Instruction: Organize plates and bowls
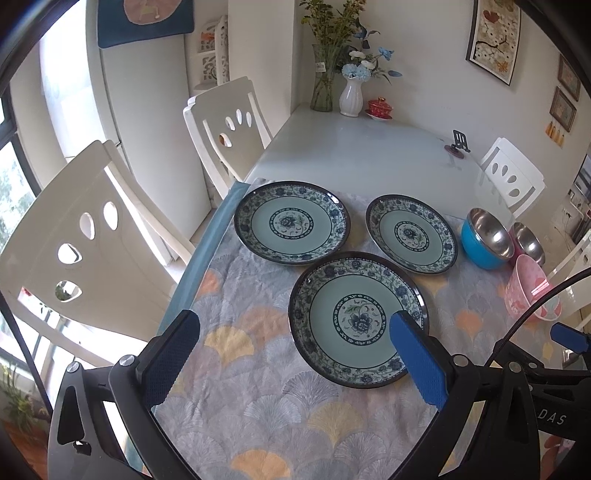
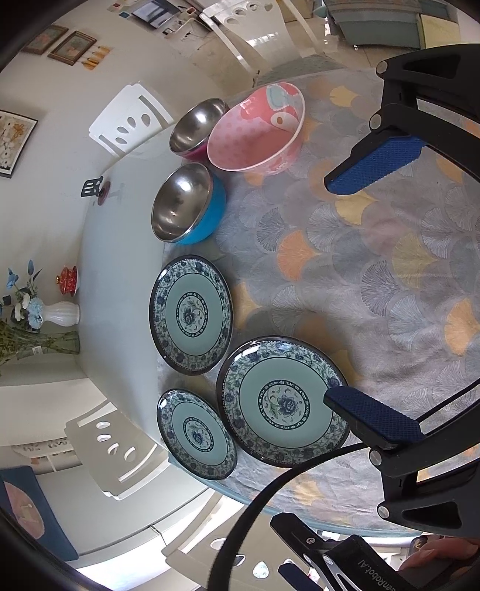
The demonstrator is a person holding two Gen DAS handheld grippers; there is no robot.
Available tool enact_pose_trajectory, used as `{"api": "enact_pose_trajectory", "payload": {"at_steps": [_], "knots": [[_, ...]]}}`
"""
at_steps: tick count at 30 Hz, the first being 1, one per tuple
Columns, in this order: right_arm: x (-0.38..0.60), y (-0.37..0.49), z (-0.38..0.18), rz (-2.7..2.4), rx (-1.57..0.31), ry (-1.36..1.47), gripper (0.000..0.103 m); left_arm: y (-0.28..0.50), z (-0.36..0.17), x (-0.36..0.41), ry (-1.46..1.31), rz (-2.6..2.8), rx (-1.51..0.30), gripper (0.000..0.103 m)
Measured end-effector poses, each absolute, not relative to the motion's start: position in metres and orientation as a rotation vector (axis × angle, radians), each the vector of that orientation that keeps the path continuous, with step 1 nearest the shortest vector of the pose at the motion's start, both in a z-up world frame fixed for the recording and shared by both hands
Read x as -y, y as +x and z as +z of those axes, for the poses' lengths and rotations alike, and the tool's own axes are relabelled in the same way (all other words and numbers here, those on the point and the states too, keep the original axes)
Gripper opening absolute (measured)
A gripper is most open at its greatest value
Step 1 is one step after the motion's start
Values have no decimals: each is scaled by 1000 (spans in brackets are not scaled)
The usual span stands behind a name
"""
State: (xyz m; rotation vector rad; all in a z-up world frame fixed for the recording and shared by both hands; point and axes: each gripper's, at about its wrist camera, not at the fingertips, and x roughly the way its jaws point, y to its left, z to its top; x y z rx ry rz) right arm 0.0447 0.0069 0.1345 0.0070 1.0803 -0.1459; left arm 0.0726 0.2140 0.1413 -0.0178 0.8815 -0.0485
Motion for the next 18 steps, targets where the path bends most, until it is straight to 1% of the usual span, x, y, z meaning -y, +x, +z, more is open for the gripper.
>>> {"api": "enact_pose_trajectory", "payload": {"at_steps": [18], "knots": [[-5,47,132,-132,-1090,29,103,75,141,-215,-9,-51,-883,102]]}}
